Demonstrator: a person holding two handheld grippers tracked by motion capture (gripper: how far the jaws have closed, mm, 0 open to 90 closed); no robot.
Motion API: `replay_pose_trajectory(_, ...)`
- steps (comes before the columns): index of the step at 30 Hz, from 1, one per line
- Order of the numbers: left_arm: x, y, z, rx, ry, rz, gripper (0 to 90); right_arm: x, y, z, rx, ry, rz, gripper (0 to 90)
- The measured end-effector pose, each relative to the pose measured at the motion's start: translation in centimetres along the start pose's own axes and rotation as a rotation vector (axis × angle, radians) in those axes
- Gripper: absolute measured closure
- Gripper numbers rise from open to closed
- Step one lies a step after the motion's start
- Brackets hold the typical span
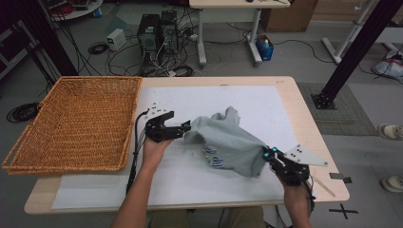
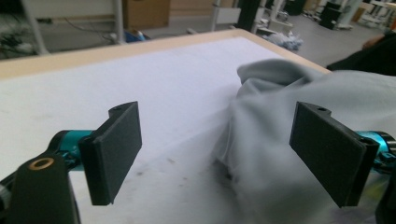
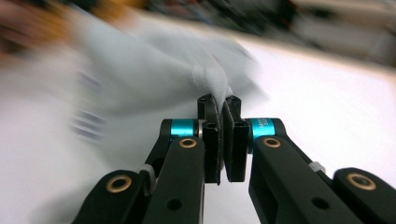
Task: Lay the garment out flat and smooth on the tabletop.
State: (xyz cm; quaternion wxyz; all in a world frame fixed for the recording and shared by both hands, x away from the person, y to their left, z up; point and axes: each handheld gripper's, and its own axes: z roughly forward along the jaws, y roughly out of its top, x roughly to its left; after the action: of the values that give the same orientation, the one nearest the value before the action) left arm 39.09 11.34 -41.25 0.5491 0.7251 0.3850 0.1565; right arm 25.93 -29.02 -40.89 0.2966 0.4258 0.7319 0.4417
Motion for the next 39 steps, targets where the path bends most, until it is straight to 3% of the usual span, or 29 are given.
replay_pose_trajectory(4,-0.6,-1.1,1.9,0.081,-0.062,-0.003,17.1,-1.2,-2.0,0.3,0.109,-0.162,0.021,87.4)
replay_pose_trajectory(5,-0.8,-1.3,2.3,0.093,-0.078,-0.003,17.1,-1.3,-2.1,0.2,0.105,-0.175,0.043,84.2)
replay_pose_trajectory(7,-1.2,-1.5,2.8,0.100,-0.093,0.004,17.1,-1.0,-1.5,0.0,0.065,-0.145,0.066,65.6)
replay_pose_trajectory(8,-1.2,-1.5,2.8,0.100,-0.093,0.004,17.1,-1.0,-1.5,0.0,0.065,-0.145,0.066,65.6)
replay_pose_trajectory(9,-1.4,-1.5,3.1,0.090,-0.089,0.003,17.1,0.1,0.6,0.8,0.000,-0.042,0.044,53.7)
replay_pose_trajectory(10,-1.4,-1.5,3.1,0.090,-0.089,0.003,17.1,0.1,0.6,0.8,0.000,-0.042,0.044,53.7)
replay_pose_trajectory(11,-1.3,-1.4,3.2,0.077,-0.084,-0.003,17.1,1.4,2.6,2.9,-0.036,0.083,0.024,43.8)
replay_pose_trajectory(12,-1.3,-1.4,3.2,0.077,-0.084,-0.003,17.2,1.4,2.6,2.9,-0.036,0.083,0.024,43.8)
replay_pose_trajectory(13,-1.3,-1.1,3.1,0.068,-0.084,-0.001,17.8,2.6,4.5,6.4,0.007,0.135,-0.044,42.6)
replay_pose_trajectory(15,-1.4,-0.6,2.7,0.047,-0.079,0.009,21.1,3.3,5.5,10.3,0.063,0.175,-0.061,43.6)
replay_pose_trajectory(16,-1.4,-0.6,2.7,0.047,-0.079,0.009,22.2,3.3,5.5,10.3,0.063,0.175,-0.061,43.6)
replay_pose_trajectory(17,-1.5,-0.2,2.2,0.024,-0.067,0.019,22.7,3.6,5.7,13.0,0.167,0.225,-0.051,65.1)
replay_pose_trajectory(18,-1.5,-0.2,2.2,0.024,-0.067,0.019,23.0,3.6,5.7,13.0,0.167,0.225,-0.051,65.1)
replay_pose_trajectory(19,-1.3,0.1,1.9,0.007,-0.061,0.022,23.3,3.7,5.7,13.0,0.168,0.229,-0.068,87.0)
replay_pose_trajectory(20,-1.3,0.1,1.9,0.007,-0.061,0.022,23.3,3.7,5.7,13.0,0.168,0.229,-0.068,87.0)
replay_pose_trajectory(21,-1.3,0.2,1.8,0.001,-0.061,0.020,23.3,3.6,5.7,11.8,0.123,0.222,-0.053,87.3)
replay_pose_trajectory(22,-1.2,0.0,2.0,0.010,-0.071,0.020,23.4,3.1,5.4,9.2,0.030,0.173,-0.044,87.3)
replay_pose_trajectory(24,-1.5,-0.2,2.4,0.018,-0.086,0.017,23.6,1.8,4.4,6.3,-0.037,0.119,0.008,87.3)
replay_pose_trajectory(25,-1.7,-0.3,2.8,0.024,-0.096,0.023,23.8,1.2,3.8,5.1,-0.047,0.058,0.014,87.2)
replay_pose_trajectory(26,-1.7,-0.3,2.8,0.024,-0.096,0.023,24.2,1.2,3.8,5.1,-0.047,0.058,0.014,87.2)
replay_pose_trajectory(28,-2.3,-0.5,3.8,0.046,-0.115,0.034,24.2,-0.2,2.1,3.0,-0.030,-0.056,0.045,87.2)
replay_pose_trajectory(29,-2.7,-0.6,5.2,0.082,-0.135,0.032,24.2,-1.5,0.6,1.7,0.018,-0.160,0.064,87.2)
replay_pose_trajectory(30,-2.9,-0.6,5.9,0.099,-0.141,0.029,24.2,-2.0,-0.1,1.2,0.031,-0.192,0.085,87.2)
replay_pose_trajectory(32,-3.2,-0.6,7.3,0.112,-0.168,0.004,23.8,-2.5,-0.9,0.4,0.052,-0.216,0.099,87.2)
replay_pose_trajectory(34,-3.7,-0.4,8.3,0.139,-0.189,0.002,23.7,-2.5,-1.4,-0.2,0.058,-0.199,0.094,87.2)
replay_pose_trajectory(36,-4.3,-0.5,9.5,0.214,-0.219,0.017,23.9,-2.4,-1.3,-0.3,0.061,-0.205,0.077,87.1)
replay_pose_trajectory(37,-4.3,-0.5,9.5,0.214,-0.219,0.017,31.5,-2.5,-1.1,-0.3,0.057,-0.204,0.080,87.2)
replay_pose_trajectory(38,-4.3,-0.5,9.5,0.231,-0.240,0.046,31.5,-2.5,-1.1,-0.3,0.057,-0.204,0.080,87.2)
replay_pose_trajectory(39,-4.3,-0.3,8.7,0.247,-0.230,0.097,76.9,-2.8,-0.5,0.2,0.053,-0.199,0.076,87.2)
